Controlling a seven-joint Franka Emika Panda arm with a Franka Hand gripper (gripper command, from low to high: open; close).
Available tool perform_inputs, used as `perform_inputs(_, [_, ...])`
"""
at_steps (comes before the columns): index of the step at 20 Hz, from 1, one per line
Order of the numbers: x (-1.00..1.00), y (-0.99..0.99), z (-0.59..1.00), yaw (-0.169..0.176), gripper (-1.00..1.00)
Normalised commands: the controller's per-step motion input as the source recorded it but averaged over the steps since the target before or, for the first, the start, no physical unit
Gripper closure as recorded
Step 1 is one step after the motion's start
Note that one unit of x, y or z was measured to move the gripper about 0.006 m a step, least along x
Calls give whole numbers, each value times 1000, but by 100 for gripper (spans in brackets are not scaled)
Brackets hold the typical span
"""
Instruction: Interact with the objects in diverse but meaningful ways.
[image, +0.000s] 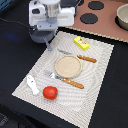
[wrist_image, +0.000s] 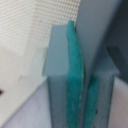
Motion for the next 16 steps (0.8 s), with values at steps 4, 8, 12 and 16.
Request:
perform_inputs(4, [683,591,279,0,100])
perform_inputs(8, [710,566,184,0,100])
perform_inputs(12, [708,581,104,0,100])
perform_inputs(16, [712,596,143,0,100])
